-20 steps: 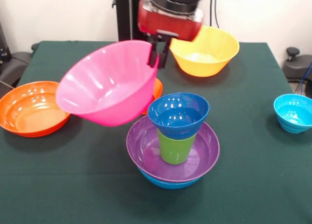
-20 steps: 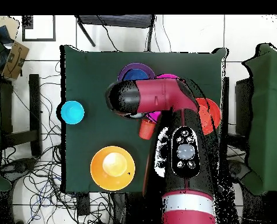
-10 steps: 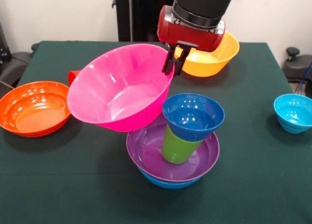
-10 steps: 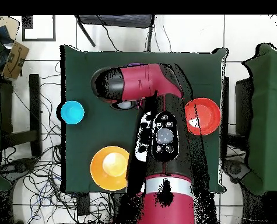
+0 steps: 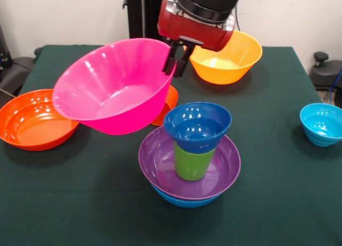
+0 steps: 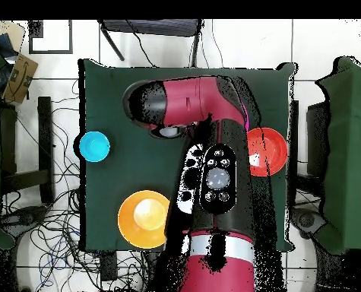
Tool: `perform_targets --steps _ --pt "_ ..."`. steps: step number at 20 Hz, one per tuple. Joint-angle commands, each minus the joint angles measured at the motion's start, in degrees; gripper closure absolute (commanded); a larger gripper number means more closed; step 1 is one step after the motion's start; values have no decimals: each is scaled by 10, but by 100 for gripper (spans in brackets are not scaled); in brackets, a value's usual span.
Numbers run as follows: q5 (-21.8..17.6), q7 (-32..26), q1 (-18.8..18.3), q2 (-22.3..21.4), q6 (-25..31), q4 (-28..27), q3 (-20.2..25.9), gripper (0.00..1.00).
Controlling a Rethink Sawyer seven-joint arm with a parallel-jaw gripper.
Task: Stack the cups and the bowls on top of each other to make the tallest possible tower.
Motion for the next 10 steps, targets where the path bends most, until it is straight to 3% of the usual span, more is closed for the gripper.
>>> perform_targets --steps 1,10 --pt "-25 29 5 -2 14 -14 -2 100" --pt "7 19 0 -4 34 -16 3 100"
